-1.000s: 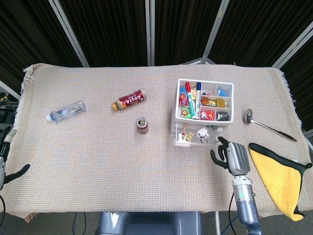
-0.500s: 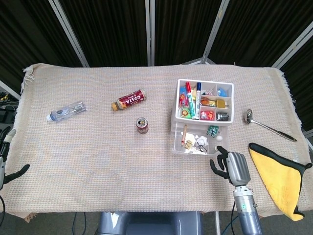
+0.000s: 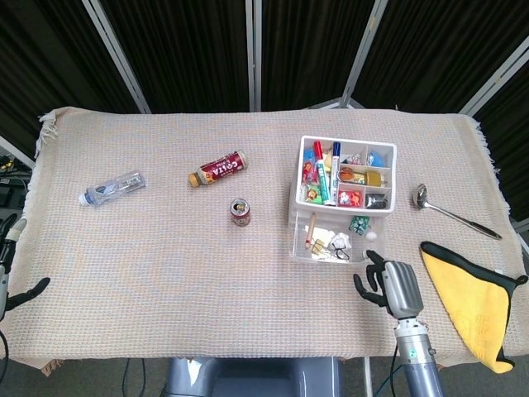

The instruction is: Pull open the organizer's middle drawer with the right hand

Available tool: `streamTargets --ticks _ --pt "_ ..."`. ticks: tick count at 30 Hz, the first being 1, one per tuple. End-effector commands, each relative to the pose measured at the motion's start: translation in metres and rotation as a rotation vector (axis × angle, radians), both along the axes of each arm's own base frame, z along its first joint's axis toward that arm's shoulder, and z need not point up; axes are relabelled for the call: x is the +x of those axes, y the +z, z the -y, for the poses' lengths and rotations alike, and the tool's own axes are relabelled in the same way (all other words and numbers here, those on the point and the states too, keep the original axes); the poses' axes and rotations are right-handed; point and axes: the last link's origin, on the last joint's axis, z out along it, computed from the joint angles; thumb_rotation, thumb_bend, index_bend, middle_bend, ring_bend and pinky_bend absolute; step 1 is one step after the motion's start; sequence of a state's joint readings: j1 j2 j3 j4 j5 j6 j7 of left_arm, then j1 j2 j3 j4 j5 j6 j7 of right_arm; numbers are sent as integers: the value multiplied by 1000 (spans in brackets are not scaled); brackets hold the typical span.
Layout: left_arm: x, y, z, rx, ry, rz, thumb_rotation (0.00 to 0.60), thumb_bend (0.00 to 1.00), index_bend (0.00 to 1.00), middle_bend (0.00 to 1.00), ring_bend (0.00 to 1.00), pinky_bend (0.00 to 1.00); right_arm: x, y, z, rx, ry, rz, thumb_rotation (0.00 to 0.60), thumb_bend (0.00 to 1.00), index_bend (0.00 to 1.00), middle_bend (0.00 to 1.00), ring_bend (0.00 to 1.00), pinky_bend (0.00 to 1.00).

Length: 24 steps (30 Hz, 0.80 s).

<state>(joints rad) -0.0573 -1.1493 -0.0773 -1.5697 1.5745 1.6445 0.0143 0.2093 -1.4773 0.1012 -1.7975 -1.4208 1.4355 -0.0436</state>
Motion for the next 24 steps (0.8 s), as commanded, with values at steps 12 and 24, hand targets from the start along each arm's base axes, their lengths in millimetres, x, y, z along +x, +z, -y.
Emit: streamTargets --ticks 12,24 --pt "-1 1 0 3 5 3 600 79 0 0 0 0 6 8 -10 -12 40 40 600 141 239 863 870 676" --pt "0 4 2 17 -3 10 600 79 0 0 0 0 44 48 13 -101 126 -104 600 0 291 944 938 680"
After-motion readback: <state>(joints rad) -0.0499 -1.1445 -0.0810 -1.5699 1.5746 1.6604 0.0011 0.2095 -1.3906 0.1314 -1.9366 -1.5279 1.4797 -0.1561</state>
